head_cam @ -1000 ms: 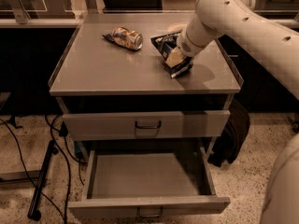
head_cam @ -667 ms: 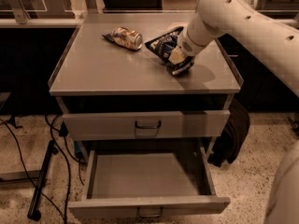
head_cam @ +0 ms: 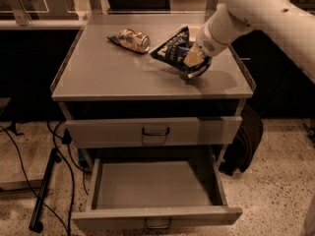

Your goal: Place blue chip bag into middle drawer

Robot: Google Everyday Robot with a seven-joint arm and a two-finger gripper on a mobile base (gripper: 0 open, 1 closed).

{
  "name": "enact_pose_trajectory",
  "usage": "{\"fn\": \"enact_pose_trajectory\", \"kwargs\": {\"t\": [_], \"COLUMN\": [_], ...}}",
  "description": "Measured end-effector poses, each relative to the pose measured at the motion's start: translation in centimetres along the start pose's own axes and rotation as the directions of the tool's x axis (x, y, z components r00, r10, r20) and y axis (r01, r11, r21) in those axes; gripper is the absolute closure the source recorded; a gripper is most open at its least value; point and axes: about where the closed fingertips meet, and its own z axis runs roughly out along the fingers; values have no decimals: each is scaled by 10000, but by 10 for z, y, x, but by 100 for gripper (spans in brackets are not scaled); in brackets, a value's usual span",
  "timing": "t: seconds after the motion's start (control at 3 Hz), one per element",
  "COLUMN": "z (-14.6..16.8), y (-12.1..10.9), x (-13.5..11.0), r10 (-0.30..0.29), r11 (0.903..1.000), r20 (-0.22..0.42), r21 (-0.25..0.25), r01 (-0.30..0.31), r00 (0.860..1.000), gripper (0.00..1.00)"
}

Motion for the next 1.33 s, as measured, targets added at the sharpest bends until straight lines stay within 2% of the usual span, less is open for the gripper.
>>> {"fn": "enact_pose_trajectory", "kwargs": {"t": [0.33,0.67,1.0,1.33], "z": [-24,-40,-39,-50], "y": [7,22,23,34], "x": [13,4,5,7], "r10": [-475,-1068,-1066,-1491], "r11": [9928,9769,9764,9645], "r20": [624,1013,1000,1193], "r21": [-1073,-1747,-1772,-2012], "r01": [541,1233,1231,1709], "r00": [9969,9891,9893,9816], "gripper": [100,100,100,100]}}
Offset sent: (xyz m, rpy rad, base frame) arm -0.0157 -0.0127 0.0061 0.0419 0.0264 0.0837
